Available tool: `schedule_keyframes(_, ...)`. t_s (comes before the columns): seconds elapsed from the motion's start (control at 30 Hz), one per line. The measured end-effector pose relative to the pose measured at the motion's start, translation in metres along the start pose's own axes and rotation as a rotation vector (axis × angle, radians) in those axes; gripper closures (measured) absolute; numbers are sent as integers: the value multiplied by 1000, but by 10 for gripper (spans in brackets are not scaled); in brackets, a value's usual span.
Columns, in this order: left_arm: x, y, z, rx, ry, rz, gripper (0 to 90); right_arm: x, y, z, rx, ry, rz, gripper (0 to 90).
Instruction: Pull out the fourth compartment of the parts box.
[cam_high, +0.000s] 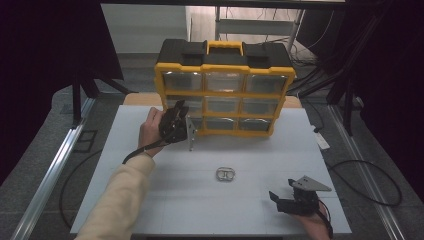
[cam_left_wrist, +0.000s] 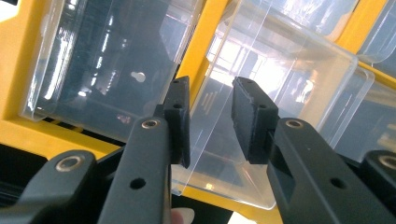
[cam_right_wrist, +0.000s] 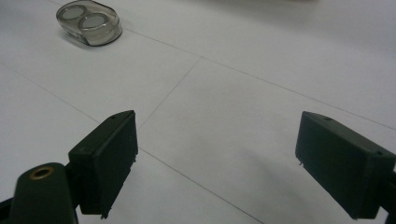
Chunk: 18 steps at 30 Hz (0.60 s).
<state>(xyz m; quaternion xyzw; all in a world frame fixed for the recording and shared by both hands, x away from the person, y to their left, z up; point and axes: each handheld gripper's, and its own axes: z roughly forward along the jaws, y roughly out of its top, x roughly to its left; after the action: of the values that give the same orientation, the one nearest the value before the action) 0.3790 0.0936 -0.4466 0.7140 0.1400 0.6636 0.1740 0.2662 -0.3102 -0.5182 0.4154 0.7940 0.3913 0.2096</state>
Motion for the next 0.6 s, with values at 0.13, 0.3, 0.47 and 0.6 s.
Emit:
schedule_keyframes(0.13, 0, 0, -1, -1, 0, 2, 680, 0, 0, 0, 1, 0, -1, 135)
schedule_keyframes(0.3, 0, 0, -3, -2, -1, 4, 680, 0, 0, 0, -1, 0, 0, 135)
schedule_keyframes(0.47, 0, 0, -5, -6, -3, 8, 681, 0, 0, 0, -3, 1, 2, 135)
schedule_keyframes(0.6, 0, -1, -6, -9, -1, 8, 680, 0, 0, 0, -3, 2, 1, 135)
